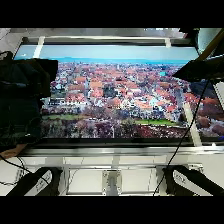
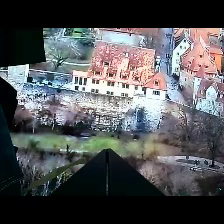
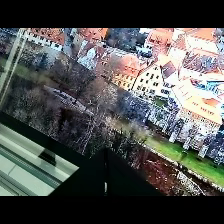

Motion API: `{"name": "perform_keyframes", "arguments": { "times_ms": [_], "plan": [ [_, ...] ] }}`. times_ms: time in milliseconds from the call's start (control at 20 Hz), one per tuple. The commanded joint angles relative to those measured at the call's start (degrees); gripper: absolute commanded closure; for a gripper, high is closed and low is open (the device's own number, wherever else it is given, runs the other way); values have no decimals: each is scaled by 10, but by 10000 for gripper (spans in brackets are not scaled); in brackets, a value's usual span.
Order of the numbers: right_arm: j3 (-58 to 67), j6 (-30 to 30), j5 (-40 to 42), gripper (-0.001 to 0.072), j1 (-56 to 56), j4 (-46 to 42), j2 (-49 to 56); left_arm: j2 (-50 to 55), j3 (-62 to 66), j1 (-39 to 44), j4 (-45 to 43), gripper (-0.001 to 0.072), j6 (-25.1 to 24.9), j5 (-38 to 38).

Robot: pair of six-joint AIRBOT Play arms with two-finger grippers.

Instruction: Fold the clothes and pants, and hang the long-sleeved shirts on hangers.

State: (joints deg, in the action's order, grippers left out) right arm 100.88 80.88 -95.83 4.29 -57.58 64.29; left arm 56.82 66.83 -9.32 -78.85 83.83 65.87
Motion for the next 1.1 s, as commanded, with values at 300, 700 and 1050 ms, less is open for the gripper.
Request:
{"name": "perform_keyframes", "arguments": {
  "times_ms": [300, 700, 1050],
  "plan": [
    [0, 0, -1, 653, 0, 0, 0, 0, -1, 0, 0, 689, 0, 0],
    [0, 0, -1, 653, 0, 0, 0, 10, -1, -1, -9, 688, -1, -11],
    [-1, 0, 92, 480, 0, -19, 1, 43, 0, -1, -222, 136, 47, -63]
  ]
}}
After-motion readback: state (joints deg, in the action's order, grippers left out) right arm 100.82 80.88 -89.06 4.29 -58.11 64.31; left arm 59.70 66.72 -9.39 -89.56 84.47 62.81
